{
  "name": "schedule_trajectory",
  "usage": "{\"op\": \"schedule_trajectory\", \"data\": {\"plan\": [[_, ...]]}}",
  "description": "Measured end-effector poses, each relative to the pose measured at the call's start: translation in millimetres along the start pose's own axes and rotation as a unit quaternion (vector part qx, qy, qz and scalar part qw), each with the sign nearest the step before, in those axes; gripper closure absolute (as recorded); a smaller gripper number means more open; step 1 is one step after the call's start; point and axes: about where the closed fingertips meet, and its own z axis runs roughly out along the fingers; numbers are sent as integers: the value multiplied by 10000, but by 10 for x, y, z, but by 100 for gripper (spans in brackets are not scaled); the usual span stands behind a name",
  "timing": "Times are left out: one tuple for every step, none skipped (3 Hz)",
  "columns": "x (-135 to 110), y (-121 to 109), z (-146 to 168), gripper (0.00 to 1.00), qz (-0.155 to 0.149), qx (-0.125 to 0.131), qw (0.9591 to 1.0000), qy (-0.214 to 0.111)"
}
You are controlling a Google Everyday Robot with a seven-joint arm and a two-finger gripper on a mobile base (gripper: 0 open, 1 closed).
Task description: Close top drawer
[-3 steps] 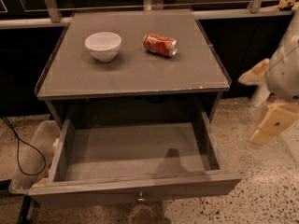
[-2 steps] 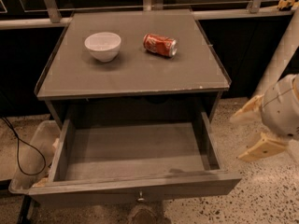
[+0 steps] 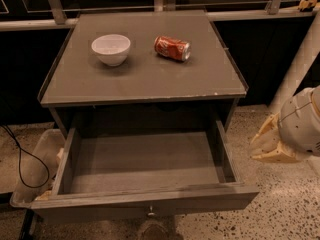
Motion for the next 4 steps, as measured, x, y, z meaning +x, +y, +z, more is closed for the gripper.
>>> {"op": "schedule_trajectory", "data": {"plan": [[68,166,373,100,123,-246,9995,-139],[195,486,1070,100,301,-578,9969,-440],[183,712,1441,100,271,-701,9950,-661],[183,717,1440,100,261,-686,9952,-643]]}}
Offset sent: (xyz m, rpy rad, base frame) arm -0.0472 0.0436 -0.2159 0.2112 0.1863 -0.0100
